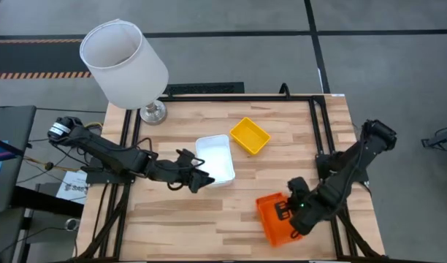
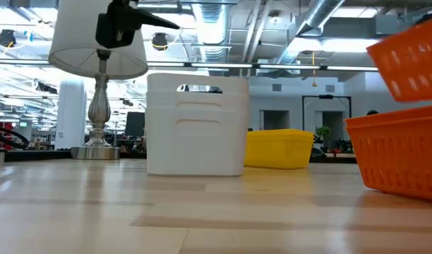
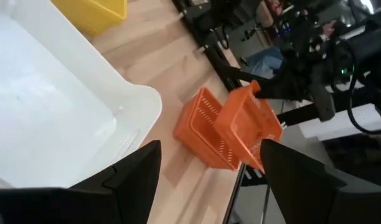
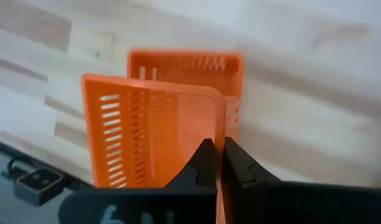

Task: Stack baskets by color
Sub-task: Stack the left orange bin on the right orange bins

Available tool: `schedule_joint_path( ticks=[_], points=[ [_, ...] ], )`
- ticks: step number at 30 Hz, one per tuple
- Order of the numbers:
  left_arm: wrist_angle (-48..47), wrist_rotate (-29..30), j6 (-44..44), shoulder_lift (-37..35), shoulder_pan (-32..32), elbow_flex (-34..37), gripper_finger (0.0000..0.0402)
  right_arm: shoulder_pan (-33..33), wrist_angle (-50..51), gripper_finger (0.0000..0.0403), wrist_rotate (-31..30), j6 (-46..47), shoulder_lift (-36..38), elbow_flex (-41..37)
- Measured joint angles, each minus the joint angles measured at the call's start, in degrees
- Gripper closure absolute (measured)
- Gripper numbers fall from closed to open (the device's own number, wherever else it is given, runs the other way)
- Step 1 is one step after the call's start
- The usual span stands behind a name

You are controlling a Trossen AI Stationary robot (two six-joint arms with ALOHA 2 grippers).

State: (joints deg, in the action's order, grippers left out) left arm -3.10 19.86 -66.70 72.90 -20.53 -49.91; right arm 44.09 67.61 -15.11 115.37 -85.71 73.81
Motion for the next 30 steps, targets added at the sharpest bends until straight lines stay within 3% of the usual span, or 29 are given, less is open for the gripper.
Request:
schedule_joint_path(
  ticks=[7,16,30],
  points=[
    [0.03,0.03,-1.73,1.01,0.00,0.02,0.0139,1.13,-4.51,0.0395,0.39,-0.17,1.15,-5.54],
    [0.07,0.35,-1.92,1.01,0.00,0.02,0.0139,-0.87,-10.88,0.0394,0.17,-0.35,10.23,-14.57],
    [0.19,1.58,-2.10,1.01,-0.02,0.02,0.0139,-5.50,-12.41,0.0392,-2.16,-4.28,11.74,-16.25]
  ],
)
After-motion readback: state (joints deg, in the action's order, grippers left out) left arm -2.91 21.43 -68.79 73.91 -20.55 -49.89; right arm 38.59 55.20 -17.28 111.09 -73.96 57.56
